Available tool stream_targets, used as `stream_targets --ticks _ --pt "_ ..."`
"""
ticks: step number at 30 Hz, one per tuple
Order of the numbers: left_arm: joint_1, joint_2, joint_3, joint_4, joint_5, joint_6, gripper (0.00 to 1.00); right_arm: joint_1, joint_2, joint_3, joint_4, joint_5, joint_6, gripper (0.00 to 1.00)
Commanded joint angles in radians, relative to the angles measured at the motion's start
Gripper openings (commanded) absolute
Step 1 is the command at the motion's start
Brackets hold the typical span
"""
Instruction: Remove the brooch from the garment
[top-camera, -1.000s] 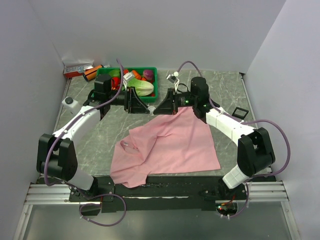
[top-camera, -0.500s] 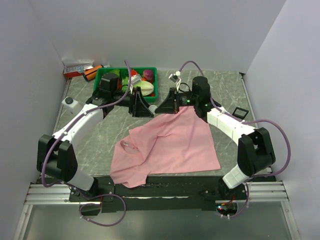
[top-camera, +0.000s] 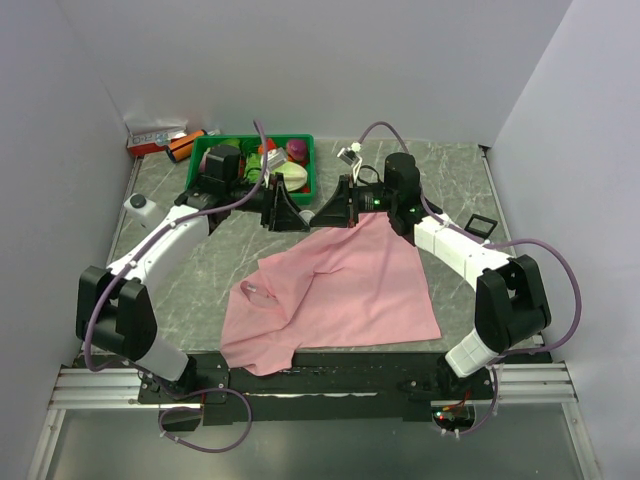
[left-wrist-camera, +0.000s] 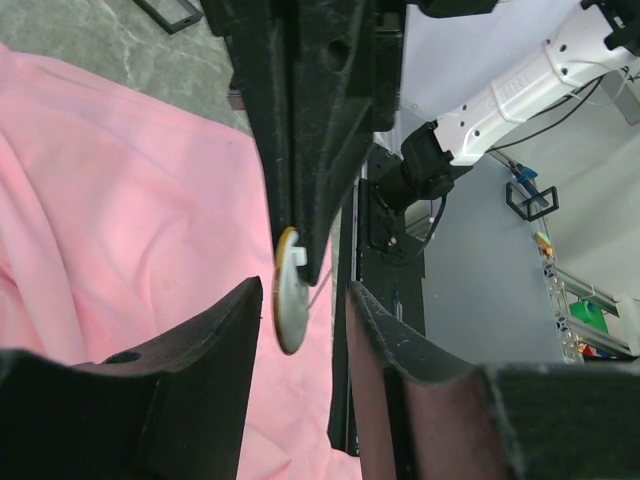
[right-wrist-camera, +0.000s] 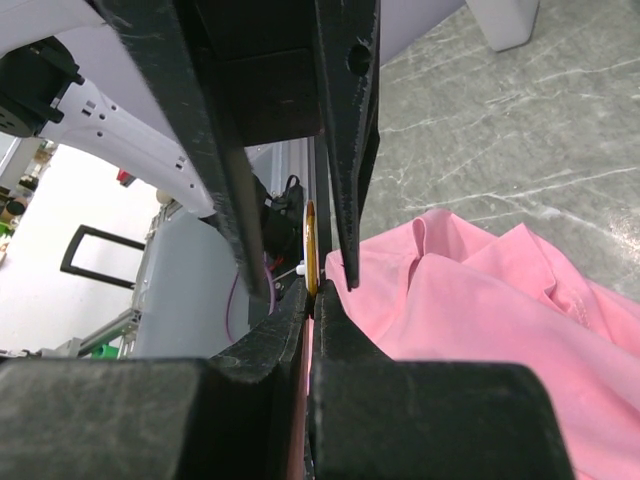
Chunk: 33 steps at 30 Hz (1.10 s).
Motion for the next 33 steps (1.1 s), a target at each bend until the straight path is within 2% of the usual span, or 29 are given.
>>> stream_targets --ticks 1,7,13,17,30,33 --pt "-0.006 0.015 0.041 0.007 -0.02 0.024 0.43 -0.001 -0.04 0.008 0.022 -0.003 -0.008 0.0" --pt "-0.006 0.026 0.038 0.03 -0.034 -0.001 0.36 -0.001 -0.034 0.016 0.016 -0.012 -0.022 0.0" --pt "0.001 0.038 0.001 0.132 -0.003 -0.117 0.28 0.001 -0.038 0.02 -0.016 -0.019 -0.063 0.0" --pt "0.014 0.045 -0.022 0.209 0.015 -0.197 0.26 0.001 -0.046 0.017 -0.043 -0.022 -0.097 0.0" --pt "0.035 0.049 -0.065 0.281 0.032 -0.281 0.22 0.001 -0.074 0.011 -0.073 -0.022 -0.149 0.0" --pt "0.047 0.051 -0.087 0.344 0.049 -0.346 0.24 0.002 -0.077 0.016 -0.088 -0.021 -0.175 0.0"
